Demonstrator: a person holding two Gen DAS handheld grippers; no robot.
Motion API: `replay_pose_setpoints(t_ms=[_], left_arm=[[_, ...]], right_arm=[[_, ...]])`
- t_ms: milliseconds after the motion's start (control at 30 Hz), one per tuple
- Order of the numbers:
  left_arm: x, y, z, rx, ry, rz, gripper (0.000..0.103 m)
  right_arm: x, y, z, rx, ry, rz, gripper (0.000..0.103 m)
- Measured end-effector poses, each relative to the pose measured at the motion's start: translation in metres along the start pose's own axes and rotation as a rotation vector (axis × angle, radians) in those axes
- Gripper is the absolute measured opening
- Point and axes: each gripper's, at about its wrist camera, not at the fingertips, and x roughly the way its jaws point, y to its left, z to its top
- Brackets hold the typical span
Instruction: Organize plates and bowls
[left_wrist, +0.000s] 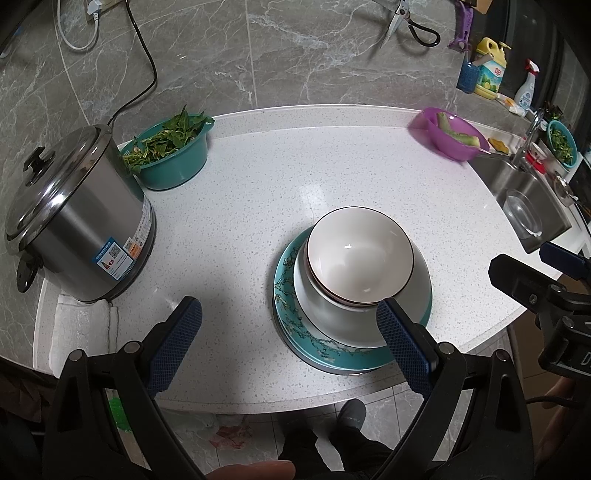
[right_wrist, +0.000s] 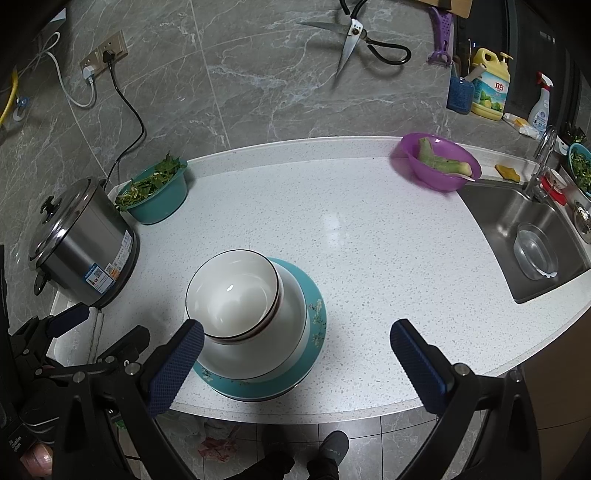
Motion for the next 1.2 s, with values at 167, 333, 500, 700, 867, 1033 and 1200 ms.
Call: replay_pose_setpoints(t_ms=[167,333,500,700,867,1033,1200], left_arm=[[0.001,0.0,0.0,0.001,0.0,0.002,0.096],[0.002,0.001,0.002,0.002,0.0,-0.001,0.096],[0.004,0.0,0.004,0.003,0.0,0.001,0.096],[0.005,0.001,0.004,0.004,0.0,0.001,0.096],[0.007,0.0,0.006,0.003,0.0,0.001,0.096],[0.007,0.0,0.006,0.003,0.002,0.001,0.096],[0.01,0.0,0.008,0.006,-0.005,0.004,0.096]], right_arm=[[0.0,0.0,0.0,0.0,0.0,-0.001,0.103],[0.0,0.001,-0.001,-0.001,0.001,0.001,0.103],[0.003,0.003,-0.004,-0.001,0.005,0.002,0.103],[0.006,0.002,-0.002,-0.005,0.008,0.005,0.103],[0.007,0.001,-0.002,-0.006,0.011,0.007,0.103],[0.007,0.001,-0.001,-0.005,0.01,0.005,0.103],[0.01,-0.003,0.002,-0.007,0.018,0.011,0.103]])
